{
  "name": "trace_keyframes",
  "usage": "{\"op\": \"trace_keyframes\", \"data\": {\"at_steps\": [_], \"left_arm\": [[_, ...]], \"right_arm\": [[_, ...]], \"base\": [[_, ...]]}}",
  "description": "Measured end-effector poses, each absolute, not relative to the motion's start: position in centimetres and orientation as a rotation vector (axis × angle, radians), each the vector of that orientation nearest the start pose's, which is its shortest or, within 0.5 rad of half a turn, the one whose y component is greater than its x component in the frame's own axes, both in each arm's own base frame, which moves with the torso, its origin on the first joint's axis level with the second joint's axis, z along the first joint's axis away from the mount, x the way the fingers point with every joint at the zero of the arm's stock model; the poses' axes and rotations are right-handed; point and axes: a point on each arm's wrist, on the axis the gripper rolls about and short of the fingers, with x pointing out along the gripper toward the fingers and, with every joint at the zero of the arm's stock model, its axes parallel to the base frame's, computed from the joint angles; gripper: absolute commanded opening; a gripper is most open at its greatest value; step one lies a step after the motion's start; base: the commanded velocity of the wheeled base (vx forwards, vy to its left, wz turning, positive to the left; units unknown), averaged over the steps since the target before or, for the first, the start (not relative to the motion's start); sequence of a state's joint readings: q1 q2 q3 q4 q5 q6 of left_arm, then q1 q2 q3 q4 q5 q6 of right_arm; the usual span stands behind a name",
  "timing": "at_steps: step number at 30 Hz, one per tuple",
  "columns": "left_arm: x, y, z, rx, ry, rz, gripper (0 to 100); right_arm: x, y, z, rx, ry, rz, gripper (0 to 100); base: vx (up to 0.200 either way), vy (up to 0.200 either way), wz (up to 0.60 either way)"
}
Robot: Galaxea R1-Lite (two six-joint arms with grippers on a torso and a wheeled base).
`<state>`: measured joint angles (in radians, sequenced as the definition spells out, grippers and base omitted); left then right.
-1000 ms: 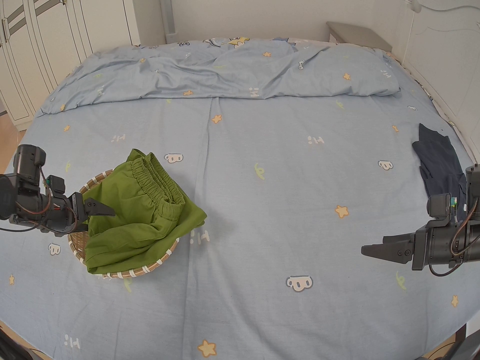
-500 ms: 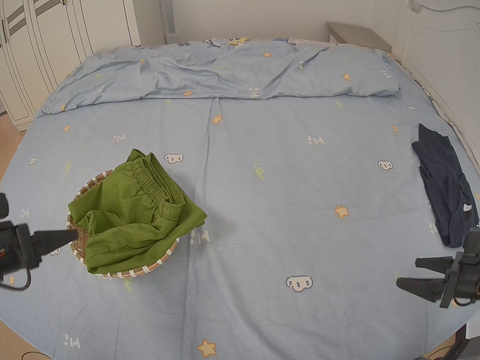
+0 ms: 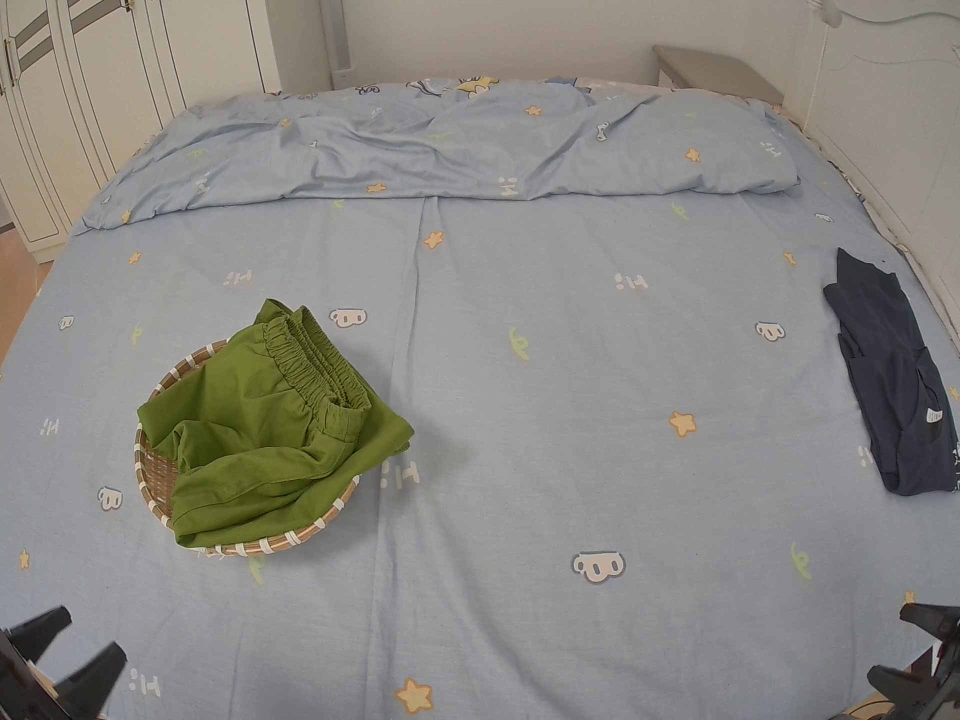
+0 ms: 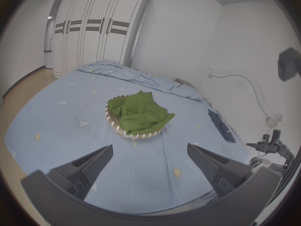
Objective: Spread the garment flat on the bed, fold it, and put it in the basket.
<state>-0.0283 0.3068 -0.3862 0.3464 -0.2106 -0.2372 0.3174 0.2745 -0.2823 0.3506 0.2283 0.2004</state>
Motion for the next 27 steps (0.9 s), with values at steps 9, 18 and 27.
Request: {"op": "trace_keyframes", "data": {"at_steps": [9,18,27], "left_arm": [[-2.7,0.0,10.3,-0.121,0.025,-0.027,100],[-2.4,0.3,8.9,0.032,-0.059,0.147,100],[-2.3,0.0,8.1,0.044,-0.012,-0.016,100]], "right_arm": [[-4.2,-1.3,10.0,0.173,0.283,0.298,100],[-4.6,-1.8,9.4,0.080,0.265,0.152,100],[-5.1,-2.0,9.4,0.039,0.296,0.079,100]], "base": [[0.000,0.000,0.00],[0.000,0.000,0.00],[0.000,0.000,0.00]]}}
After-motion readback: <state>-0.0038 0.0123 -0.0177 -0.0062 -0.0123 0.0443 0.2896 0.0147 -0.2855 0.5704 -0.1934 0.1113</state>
